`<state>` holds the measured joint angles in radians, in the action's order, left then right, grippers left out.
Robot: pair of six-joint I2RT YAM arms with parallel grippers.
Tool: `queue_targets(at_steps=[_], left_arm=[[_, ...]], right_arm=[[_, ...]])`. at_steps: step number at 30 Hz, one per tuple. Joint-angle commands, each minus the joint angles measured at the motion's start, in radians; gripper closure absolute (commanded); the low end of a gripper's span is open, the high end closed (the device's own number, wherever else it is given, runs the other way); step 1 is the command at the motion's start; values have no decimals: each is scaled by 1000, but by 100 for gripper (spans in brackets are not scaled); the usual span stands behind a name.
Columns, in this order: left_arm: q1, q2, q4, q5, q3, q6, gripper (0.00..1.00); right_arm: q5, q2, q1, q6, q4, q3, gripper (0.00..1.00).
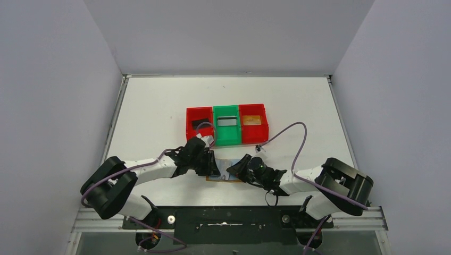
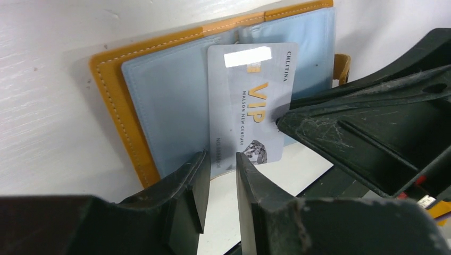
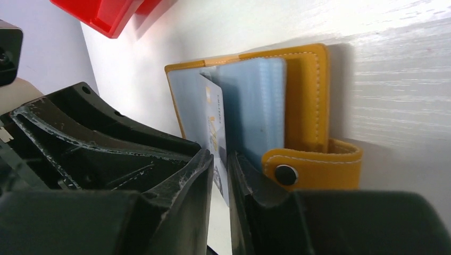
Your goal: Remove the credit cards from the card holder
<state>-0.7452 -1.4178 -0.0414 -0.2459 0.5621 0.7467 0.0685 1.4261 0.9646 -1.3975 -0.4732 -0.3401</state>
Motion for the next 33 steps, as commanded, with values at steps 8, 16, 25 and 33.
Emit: queue_targets(at_steps=[8, 16, 25, 33], left_arm=[[-11, -18, 5, -10, -68, -20, 80], [-11, -13, 2, -12, -56, -21, 82], [-10, 88, -36, 42, -63, -4, 79], [-8, 191, -16, 62, -76, 6, 73]], right_arm=[[-61, 98, -28, -36, -309, 68, 79], [-49, 100, -31, -33, -340, 79, 89], [27, -11, -30, -25, -206, 109, 100], [95, -227, -30, 96, -194, 154, 100]])
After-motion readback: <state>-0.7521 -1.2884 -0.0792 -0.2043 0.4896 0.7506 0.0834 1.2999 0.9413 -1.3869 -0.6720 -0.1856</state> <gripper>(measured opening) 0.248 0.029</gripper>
